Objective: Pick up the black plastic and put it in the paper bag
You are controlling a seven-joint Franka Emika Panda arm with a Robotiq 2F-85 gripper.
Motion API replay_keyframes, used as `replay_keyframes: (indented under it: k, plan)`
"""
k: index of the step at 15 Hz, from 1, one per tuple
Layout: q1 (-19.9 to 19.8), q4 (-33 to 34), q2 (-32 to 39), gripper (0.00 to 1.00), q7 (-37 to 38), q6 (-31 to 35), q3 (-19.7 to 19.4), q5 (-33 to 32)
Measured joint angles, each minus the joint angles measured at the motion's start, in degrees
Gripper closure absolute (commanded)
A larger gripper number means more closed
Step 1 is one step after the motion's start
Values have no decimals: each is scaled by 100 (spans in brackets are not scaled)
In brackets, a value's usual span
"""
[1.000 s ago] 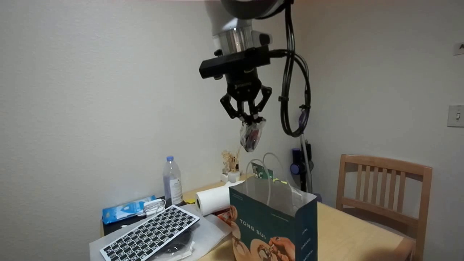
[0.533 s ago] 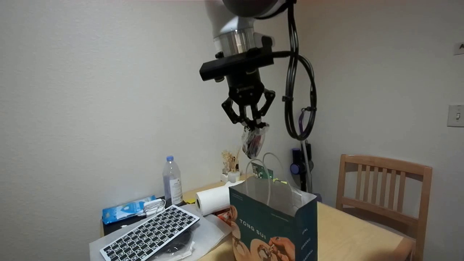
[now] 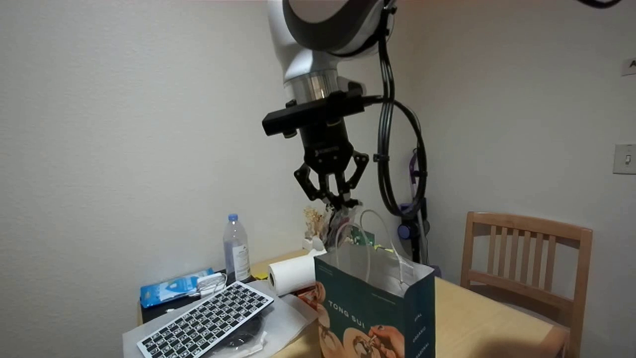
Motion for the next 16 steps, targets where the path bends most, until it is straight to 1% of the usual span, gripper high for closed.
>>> replay_keyframes:
  k: [6,9,12,14,16]
  plan:
    - [-22,-174,117,99,34,-36,-76,142]
    - [-60,-256,-22,99,290,121,-170,138]
    - [-79,-392,-366,99,724,559,-188,-122]
    - [-79,-464,-610,99,1013,650,-141,-382]
    - [-78,-536,-786,99,1205,649,-100,-484]
